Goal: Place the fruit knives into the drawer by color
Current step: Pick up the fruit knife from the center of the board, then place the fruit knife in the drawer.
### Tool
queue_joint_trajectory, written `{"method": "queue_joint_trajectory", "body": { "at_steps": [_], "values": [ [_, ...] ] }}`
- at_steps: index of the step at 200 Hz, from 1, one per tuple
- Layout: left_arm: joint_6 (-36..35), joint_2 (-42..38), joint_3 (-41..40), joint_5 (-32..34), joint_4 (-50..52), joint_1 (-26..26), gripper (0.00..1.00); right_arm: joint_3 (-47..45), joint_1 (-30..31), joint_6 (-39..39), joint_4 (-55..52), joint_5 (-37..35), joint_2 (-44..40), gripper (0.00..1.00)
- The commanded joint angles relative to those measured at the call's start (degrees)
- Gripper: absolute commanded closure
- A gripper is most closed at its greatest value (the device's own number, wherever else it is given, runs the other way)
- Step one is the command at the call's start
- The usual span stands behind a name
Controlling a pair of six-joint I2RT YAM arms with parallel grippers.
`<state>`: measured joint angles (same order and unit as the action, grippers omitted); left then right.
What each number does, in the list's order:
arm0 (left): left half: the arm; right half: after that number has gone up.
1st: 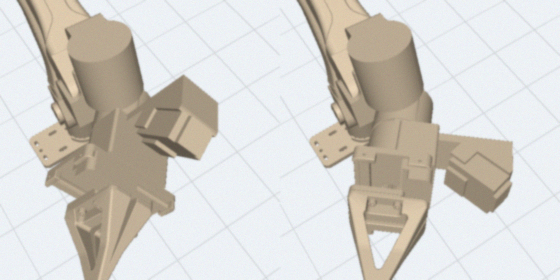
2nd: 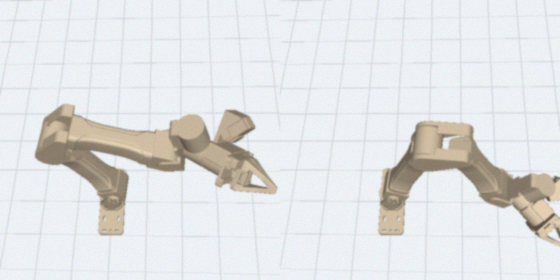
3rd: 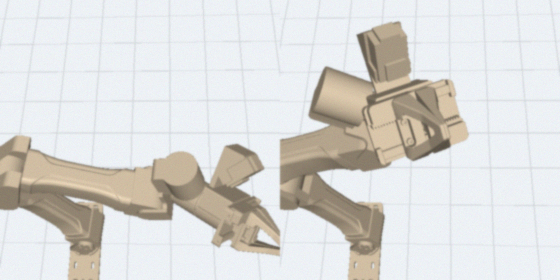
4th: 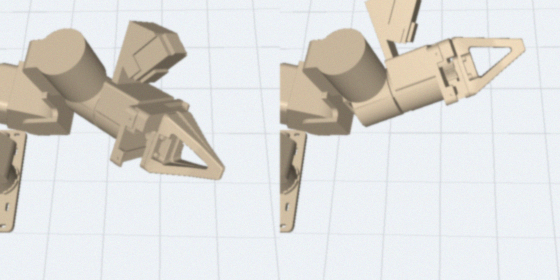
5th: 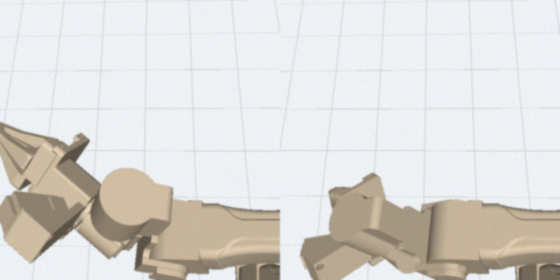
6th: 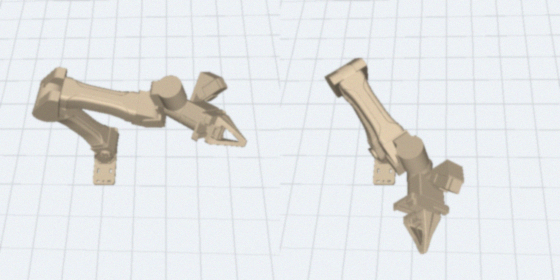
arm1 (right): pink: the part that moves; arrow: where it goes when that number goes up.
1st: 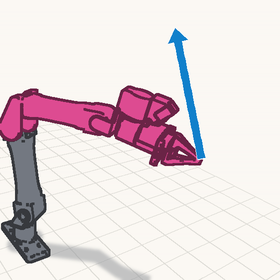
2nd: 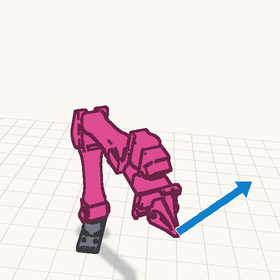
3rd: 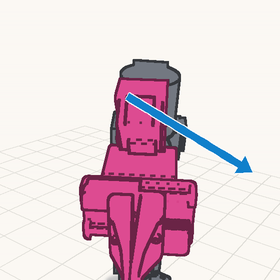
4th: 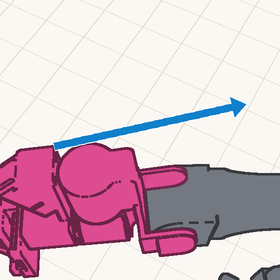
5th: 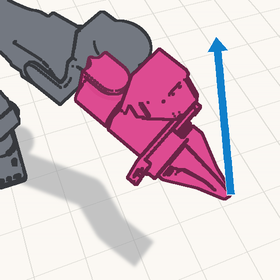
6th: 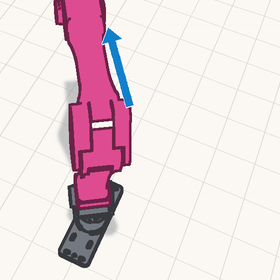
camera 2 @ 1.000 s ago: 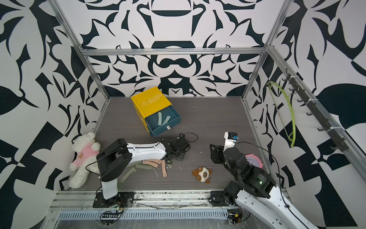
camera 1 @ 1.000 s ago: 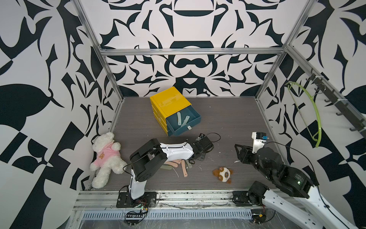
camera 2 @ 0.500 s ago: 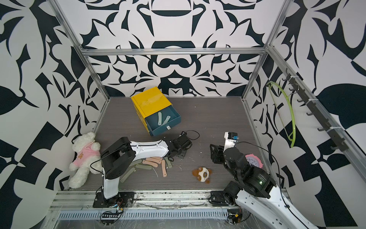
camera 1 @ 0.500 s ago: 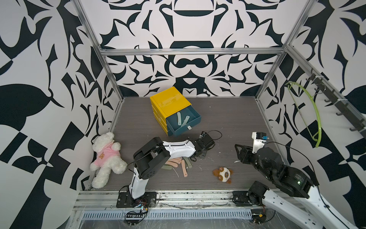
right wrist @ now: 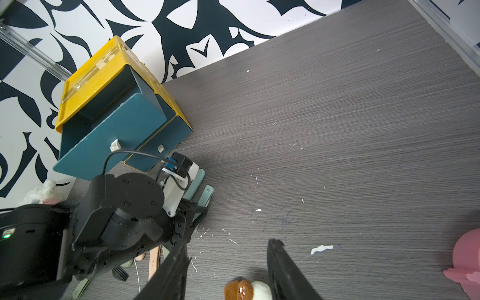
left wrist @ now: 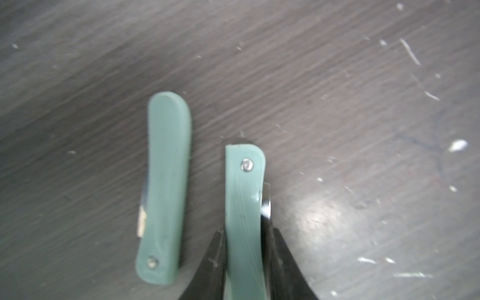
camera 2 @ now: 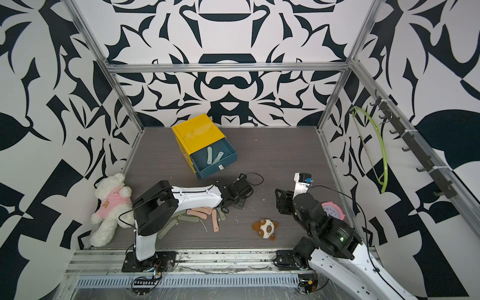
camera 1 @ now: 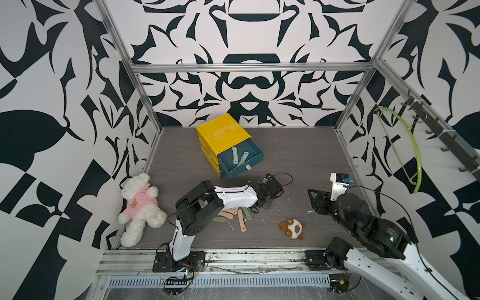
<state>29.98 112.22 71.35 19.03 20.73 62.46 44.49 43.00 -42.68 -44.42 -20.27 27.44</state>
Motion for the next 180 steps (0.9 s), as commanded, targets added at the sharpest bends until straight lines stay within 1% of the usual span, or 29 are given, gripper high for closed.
{"method": "queue_joint_trajectory", "body": {
  "at_steps": [1, 59, 99, 180],
  "values": [
    [-0.27, -2.34, 0.22, -3.35, 3.0, 1.07, 0.77, 1.56, 0.15, -0.74, 0.94, -1.7, 0.16, 0.48],
    [-0.18, -8.96, 1.42, -4.08, 4.03, 2.56, 0.78, 1.91, 0.15, -1.0, 0.84, -2.26, -0.01, 0.48],
    [0.17, -14.37, 1.93, -4.87, 4.71, 2.64, 0.79, 1.93, 0.17, -1.18, 0.87, -2.27, -0.01, 0.48],
    [-3.44, -24.97, 6.61, -1.12, 8.51, 2.61, 0.8, 2.09, 0.15, -1.36, 1.02, -2.23, 0.33, 0.48]
  ]
}}
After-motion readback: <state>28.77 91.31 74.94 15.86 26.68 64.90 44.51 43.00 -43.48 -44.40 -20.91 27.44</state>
